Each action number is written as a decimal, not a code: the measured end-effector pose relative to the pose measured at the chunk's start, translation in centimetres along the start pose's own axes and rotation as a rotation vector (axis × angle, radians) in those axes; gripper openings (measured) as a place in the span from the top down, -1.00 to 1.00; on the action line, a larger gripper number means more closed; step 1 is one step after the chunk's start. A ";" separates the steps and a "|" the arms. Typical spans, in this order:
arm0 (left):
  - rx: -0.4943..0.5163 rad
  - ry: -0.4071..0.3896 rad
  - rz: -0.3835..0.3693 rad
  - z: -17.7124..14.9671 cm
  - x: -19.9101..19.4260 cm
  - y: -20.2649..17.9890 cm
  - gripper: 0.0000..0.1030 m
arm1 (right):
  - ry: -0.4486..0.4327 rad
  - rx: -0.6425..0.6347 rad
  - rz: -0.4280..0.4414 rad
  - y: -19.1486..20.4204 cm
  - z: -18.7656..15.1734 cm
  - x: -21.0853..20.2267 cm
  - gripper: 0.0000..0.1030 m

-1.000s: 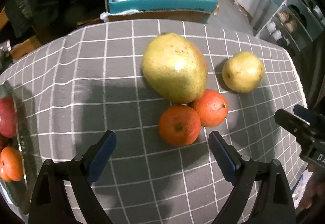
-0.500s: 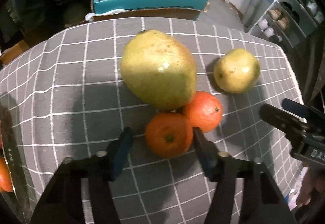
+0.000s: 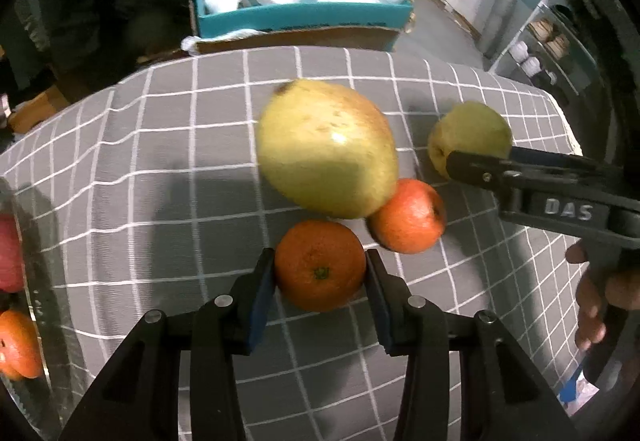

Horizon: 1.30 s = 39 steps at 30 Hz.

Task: Organize fruits

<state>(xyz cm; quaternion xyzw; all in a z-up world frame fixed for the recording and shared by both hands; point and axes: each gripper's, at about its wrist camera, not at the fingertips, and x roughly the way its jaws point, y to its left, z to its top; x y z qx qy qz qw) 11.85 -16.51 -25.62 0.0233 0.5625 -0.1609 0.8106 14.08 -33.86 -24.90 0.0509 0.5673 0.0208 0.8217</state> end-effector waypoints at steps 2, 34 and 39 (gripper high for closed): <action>-0.004 -0.010 0.012 0.2 -0.3 0.5 0.14 | 0.010 -0.011 -0.008 0.3 0.2 0.7 -0.71; -0.073 -0.136 0.033 0.8 -6.8 2.8 0.14 | -0.136 -0.021 -0.096 1.5 -1.6 -4.2 -0.59; -0.061 -0.173 0.040 0.5 -8.7 2.5 0.14 | -0.177 -0.009 -0.092 1.6 -2.0 -6.9 -0.59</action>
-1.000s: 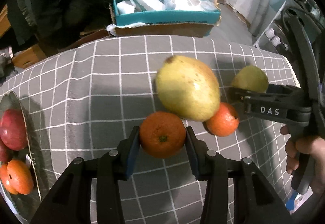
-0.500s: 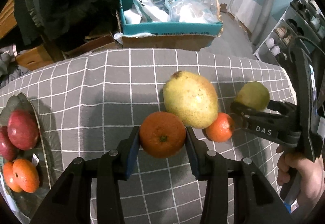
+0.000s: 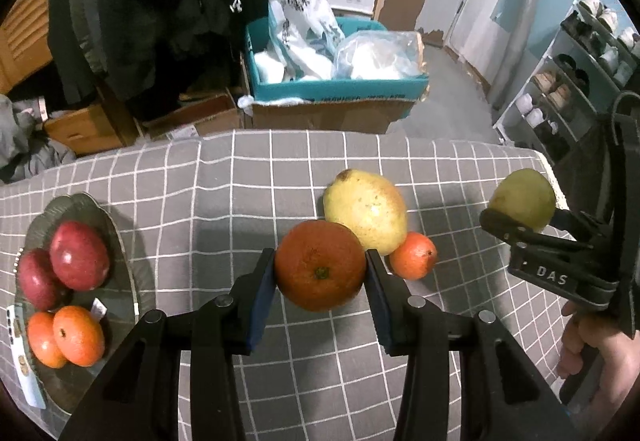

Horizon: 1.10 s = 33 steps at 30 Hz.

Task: Organize fruits

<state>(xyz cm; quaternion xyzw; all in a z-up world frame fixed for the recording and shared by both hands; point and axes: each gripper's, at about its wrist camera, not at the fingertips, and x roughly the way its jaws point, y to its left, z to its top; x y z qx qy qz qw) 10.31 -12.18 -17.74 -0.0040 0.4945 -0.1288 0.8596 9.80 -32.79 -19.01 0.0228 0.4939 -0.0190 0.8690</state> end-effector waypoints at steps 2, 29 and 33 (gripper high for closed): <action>0.002 -0.013 0.000 0.0 -0.8 0.0 0.14 | -0.014 0.003 -0.001 0.1 0.1 -0.9 -0.59; 0.017 -0.178 0.009 -1.3 -11.8 0.7 0.14 | -0.234 -0.085 0.085 4.0 -0.4 -13.6 -0.59; 0.006 -0.197 0.016 -1.3 -12.9 1.2 0.14 | -0.249 -0.098 0.104 4.8 -0.6 -14.5 -0.59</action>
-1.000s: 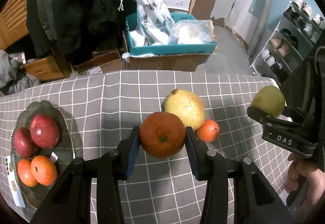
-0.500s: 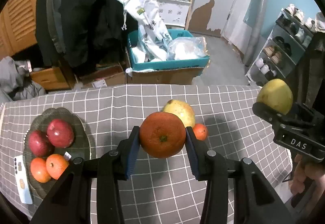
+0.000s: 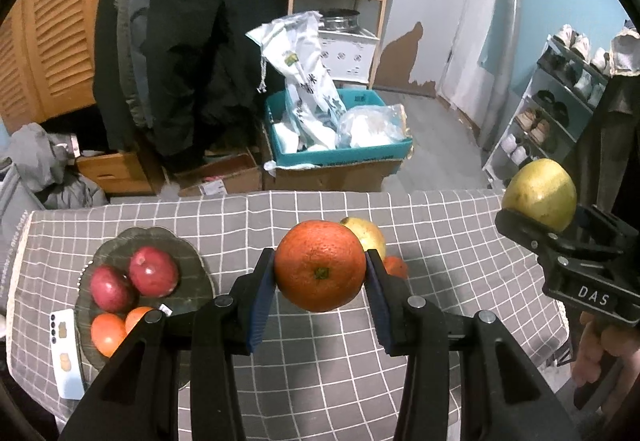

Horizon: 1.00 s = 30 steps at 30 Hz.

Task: Organize fruits

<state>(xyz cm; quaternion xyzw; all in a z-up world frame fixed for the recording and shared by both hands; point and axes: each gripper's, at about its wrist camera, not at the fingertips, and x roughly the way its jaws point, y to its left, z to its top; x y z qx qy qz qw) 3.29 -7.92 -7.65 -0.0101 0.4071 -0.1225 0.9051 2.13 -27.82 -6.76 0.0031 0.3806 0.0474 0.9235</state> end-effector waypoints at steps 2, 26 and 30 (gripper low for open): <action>-0.004 -0.007 0.004 0.0 -0.4 0.3 0.14 | -0.006 -0.005 0.008 0.5 0.1 -0.2 -0.59; -0.102 -0.041 0.079 -0.6 -2.5 6.7 0.14 | -0.006 -0.096 0.125 8.2 2.4 1.5 -0.59; -0.136 -0.034 0.102 -1.0 -2.5 8.7 0.14 | 0.002 -0.112 0.158 10.3 2.8 2.4 -0.59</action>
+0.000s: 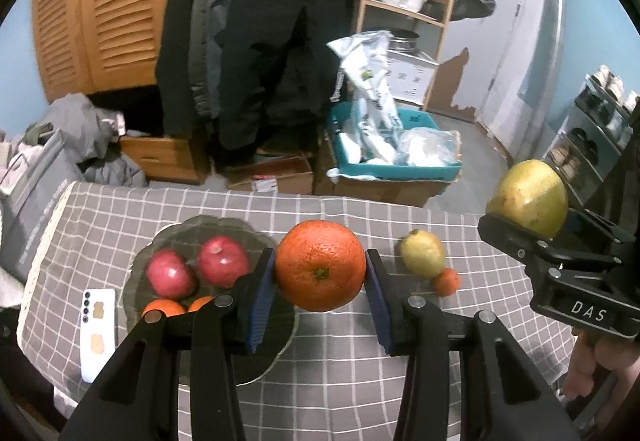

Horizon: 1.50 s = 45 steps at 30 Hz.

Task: Organize fruits

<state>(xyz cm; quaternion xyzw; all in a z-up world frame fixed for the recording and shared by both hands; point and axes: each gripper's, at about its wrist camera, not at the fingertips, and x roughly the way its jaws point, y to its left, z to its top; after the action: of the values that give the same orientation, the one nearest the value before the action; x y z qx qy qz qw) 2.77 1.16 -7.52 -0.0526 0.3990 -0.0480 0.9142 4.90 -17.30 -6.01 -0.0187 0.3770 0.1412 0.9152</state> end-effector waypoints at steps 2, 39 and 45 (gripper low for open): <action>-0.015 0.002 0.010 -0.1 0.0 0.9 0.14 | 0.006 -0.010 0.015 0.9 0.3 0.6 -0.59; -0.224 0.260 0.133 -7.1 7.1 13.9 0.14 | 0.199 -0.126 0.154 12.5 -0.9 12.3 -0.59; -0.217 0.295 0.147 -7.8 7.9 13.7 0.13 | 0.233 -0.110 0.165 12.5 -1.6 13.7 -0.59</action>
<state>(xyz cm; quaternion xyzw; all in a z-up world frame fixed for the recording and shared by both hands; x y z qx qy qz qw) 3.03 13.24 -20.32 -0.1140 0.5341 0.0550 0.8359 9.71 -2.20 -15.79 -0.0540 0.4725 0.2333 0.8481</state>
